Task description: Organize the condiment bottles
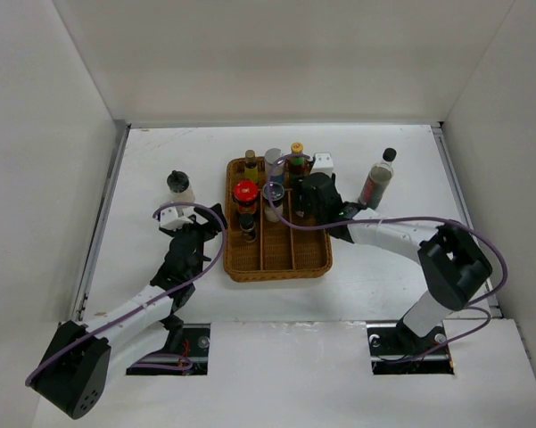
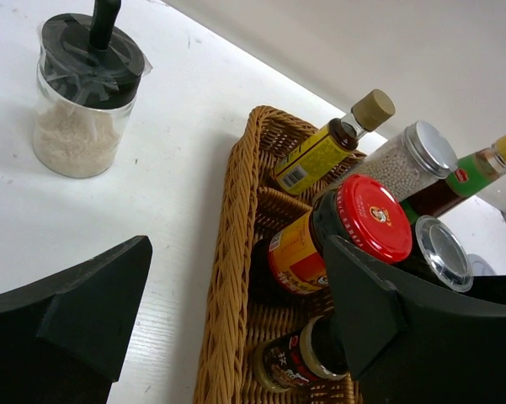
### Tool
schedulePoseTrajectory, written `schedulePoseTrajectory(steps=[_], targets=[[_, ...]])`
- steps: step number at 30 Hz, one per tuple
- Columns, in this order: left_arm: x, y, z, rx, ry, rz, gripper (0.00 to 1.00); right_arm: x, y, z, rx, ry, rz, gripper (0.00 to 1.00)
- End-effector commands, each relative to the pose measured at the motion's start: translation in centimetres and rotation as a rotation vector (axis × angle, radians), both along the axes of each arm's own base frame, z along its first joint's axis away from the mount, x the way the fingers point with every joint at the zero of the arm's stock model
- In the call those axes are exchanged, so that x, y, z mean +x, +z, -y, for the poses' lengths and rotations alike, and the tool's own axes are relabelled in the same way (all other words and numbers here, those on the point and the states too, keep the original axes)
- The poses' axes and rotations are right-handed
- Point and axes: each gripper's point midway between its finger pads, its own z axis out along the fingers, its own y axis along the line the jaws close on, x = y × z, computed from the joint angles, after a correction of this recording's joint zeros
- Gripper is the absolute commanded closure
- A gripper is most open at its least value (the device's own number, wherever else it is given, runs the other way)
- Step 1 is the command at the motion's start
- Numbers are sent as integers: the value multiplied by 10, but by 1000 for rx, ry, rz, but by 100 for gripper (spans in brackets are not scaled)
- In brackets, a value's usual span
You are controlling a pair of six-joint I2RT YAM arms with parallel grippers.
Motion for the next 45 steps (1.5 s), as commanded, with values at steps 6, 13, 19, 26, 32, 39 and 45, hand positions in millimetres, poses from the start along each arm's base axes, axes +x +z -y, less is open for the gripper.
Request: schedulePoseTrajectory(steps=[6, 13, 19, 26, 32, 39, 45], targets=[[1, 11, -1, -26, 8, 40, 18, 36, 49, -15, 140, -53, 182, 33], [3, 13, -13, 2, 67, 37, 18, 24, 71, -6, 177, -52, 215, 8], [7, 22, -32, 57, 162, -9, 18, -19, 101, 21, 246, -38, 267, 7], [28, 65, -54, 195, 277, -108, 18, -73, 81, 41, 348, -28, 240, 73], [63, 50, -80, 307, 358, -261, 16, -83, 72, 45, 398, -13, 262, 47], [95, 25, -88, 350, 371, -346, 16, -89, 70, 37, 431, 33, 260, 25], [122, 10, -88, 401, 336, -396, 16, -93, 69, 27, 441, 72, 248, 23]])
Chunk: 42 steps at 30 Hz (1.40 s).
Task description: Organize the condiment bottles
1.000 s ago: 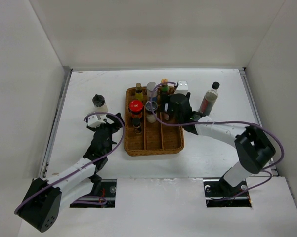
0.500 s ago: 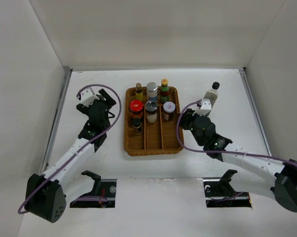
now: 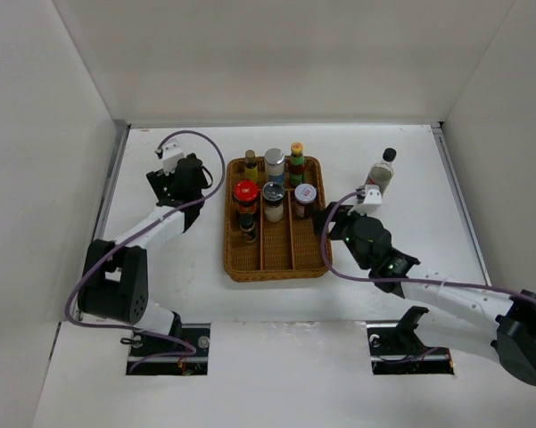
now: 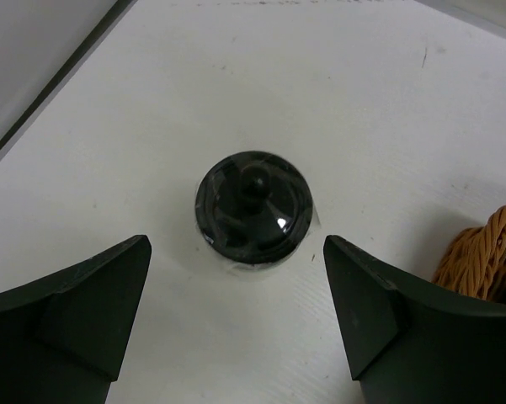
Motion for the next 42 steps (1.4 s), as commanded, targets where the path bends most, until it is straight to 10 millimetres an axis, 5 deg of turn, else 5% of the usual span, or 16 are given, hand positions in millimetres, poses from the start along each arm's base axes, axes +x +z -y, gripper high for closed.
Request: schedulePoseTrajectory(steps=[1, 13, 18, 25, 31, 36, 42], targets=[[26, 21, 1, 20, -21, 39, 16, -1, 20, -12, 72, 35, 48, 22], [50, -6, -7, 31, 2, -9, 21, -2, 15, -18, 66, 60, 38, 21], [47, -5, -8, 24, 17, 20, 53, -1, 13, -19, 57, 62, 35, 21], [-5, 49, 5, 34, 35, 179, 61, -1, 11, -20, 50, 64, 32, 21], [-75, 137, 25, -8, -58, 377, 61, -2, 11, -18, 60, 63, 33, 21], [-111, 199, 91, -101, -317, 455, 60, -1, 14, -12, 71, 47, 40, 22], [-130, 176, 212, -144, -662, 385, 61, 0, 25, 15, 119, -31, 76, 22]])
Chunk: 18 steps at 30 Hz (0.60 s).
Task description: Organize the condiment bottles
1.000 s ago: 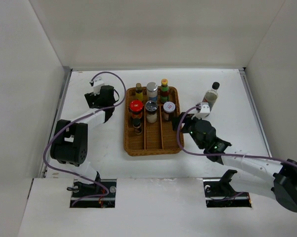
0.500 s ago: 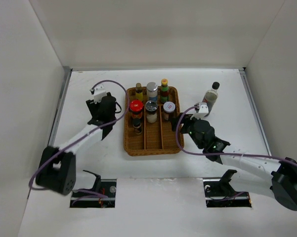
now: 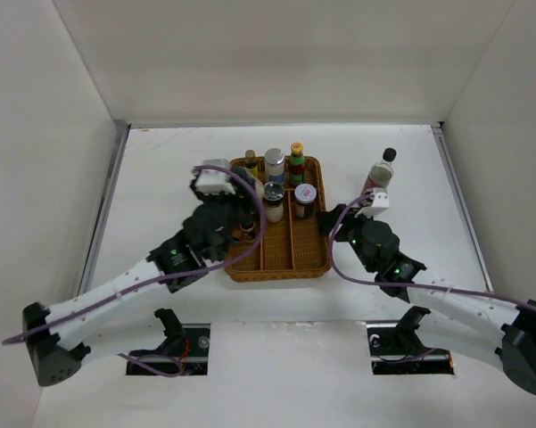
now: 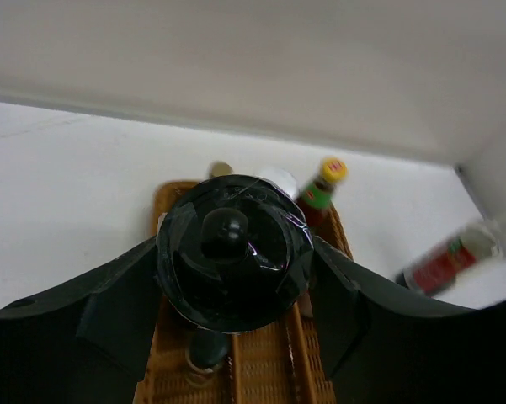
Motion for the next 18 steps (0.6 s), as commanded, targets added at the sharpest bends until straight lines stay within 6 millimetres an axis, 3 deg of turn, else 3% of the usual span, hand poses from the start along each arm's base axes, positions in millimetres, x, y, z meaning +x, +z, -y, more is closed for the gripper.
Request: schedulePoseTrajectory(steps=[1, 4, 8, 18], targets=[[-8, -25, 58, 55, -152, -35, 61, 5, 28, 14, 102, -58, 73, 22], [-12, -48, 87, 69, -210, -55, 61, 9, 27, 25, 120, -94, 71, 22], [-14, -77, 111, 104, -245, -86, 61, 9, 25, 26, 130, -90, 61, 22], [-4, -145, 126, 175, -249, -190, 61, 14, 19, 28, 124, -100, 47, 22]])
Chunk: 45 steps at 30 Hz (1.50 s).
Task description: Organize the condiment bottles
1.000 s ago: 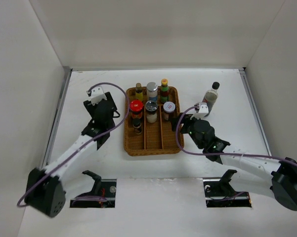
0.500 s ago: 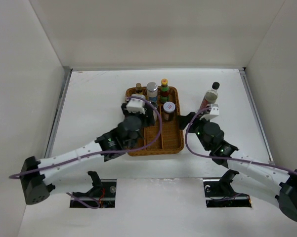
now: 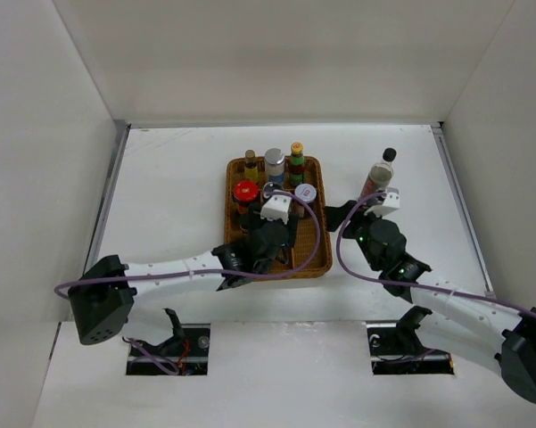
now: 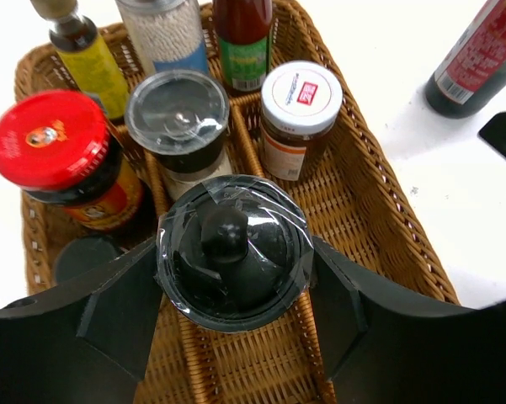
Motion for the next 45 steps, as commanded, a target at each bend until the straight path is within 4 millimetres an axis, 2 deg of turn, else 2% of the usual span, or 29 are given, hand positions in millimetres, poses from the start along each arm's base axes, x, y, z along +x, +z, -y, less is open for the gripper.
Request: schedulePoseTrajectory(steps=[1, 6, 10, 14, 17, 21, 24, 26, 29, 31, 32, 34, 36, 38, 42, 45], targets=[[7, 9, 9, -122, 14, 22, 61, 4, 11, -3, 45, -1, 35, 22], [8, -19, 2, -102, 40, -22, 60, 7, 9, 1, 43, -19, 31, 22], [5, -40, 6, -88, 29, -62, 60, 7, 10, 1, 37, -21, 36, 22], [2, -48, 10, -89, 14, -78, 49, 8, 12, 1, 32, -25, 39, 20], [6, -40, 8, -115, 17, -64, 38, 10, 21, 2, 27, -34, 59, 13], [8, -16, 6, -139, 8, -20, 17, 9, 34, -7, 1, -10, 78, 10], [6, 4, 0, -162, 4, 18, 7, 5, 51, -10, -6, 2, 98, 12], [4, 15, -4, -173, 1, 38, 4, 5, 64, -12, -15, 8, 113, 18], [1, 36, -10, -213, -8, 77, 4, 6, 87, -9, -24, -6, 132, 49], [-3, 57, -15, -253, -20, 122, 10, 10, 100, -6, -43, -23, 135, 68], [-4, 68, -21, -277, -23, 153, 13, 15, 104, -1, -63, -49, 131, 74], [-4, 90, -40, -332, 0, 233, 24, 27, 112, 17, -111, -124, 120, 78], [1, 103, -69, -389, 64, 287, 41, 35, 119, 34, -145, -193, 103, 78], [4, 103, -97, -444, 132, 307, 53, 42, 125, 52, -170, -258, 94, 72], [8, 79, -146, -501, 272, 298, 58, 49, 130, 91, -198, -397, 84, 48], [11, 60, -179, -525, 362, 285, 57, 52, 134, 115, -237, -479, 79, 40]])
